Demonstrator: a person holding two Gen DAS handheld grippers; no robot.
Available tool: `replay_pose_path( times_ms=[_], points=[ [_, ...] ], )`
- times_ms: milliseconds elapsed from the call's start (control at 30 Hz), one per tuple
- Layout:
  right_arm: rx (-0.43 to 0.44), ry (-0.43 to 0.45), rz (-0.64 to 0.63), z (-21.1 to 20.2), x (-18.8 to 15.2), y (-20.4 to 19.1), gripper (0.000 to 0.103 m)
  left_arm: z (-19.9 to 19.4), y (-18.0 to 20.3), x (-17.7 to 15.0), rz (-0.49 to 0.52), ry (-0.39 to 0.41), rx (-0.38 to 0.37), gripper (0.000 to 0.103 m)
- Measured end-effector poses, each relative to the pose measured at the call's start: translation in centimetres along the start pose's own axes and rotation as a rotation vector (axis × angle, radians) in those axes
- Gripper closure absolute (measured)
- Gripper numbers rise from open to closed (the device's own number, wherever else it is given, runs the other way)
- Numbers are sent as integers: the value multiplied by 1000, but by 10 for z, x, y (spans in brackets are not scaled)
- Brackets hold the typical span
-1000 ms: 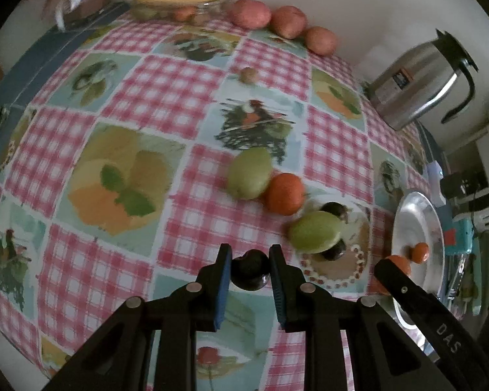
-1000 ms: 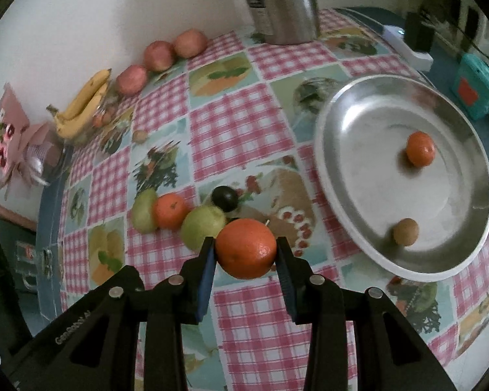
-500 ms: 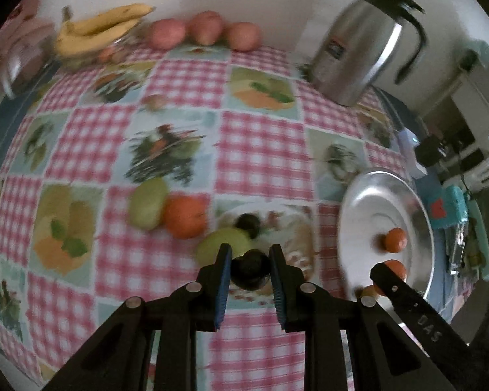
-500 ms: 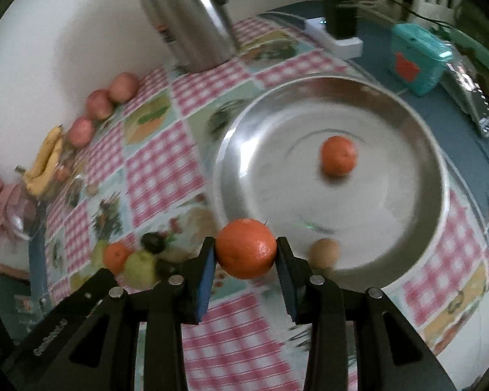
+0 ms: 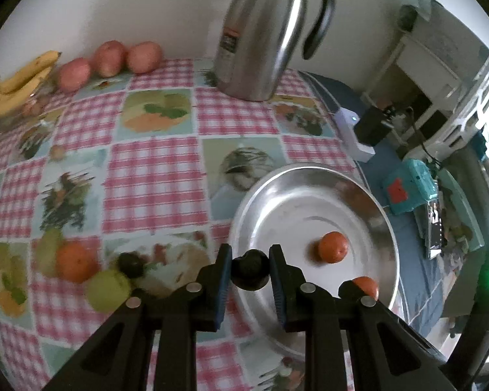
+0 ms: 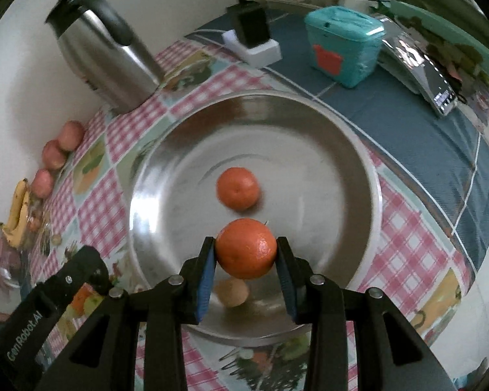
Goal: Organize fruits
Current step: 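Carry the orange and plum to the steel plate and release both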
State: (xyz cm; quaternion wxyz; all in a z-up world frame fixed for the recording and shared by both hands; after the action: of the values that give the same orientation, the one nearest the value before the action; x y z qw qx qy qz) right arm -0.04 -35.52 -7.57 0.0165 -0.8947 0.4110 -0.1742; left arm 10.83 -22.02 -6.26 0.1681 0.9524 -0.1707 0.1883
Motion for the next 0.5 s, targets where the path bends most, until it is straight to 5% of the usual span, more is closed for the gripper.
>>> replay_pose_path(
  times_ms=[500],
  points=[
    [-26, -2, 5, 9, 1, 14, 65, 23, 3, -8, 1, -31, -20, 76]
  ],
)
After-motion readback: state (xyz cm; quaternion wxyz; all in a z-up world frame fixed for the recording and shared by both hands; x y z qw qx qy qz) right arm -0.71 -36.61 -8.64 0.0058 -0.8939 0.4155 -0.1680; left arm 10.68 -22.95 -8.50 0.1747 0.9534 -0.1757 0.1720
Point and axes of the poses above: each gripper's, at about its wrist camera, not at the fingertips, and z roughly the way its jaws point, y to its right, x to its top, the point moved 2 cm from there along z, roughly the way its jaws point
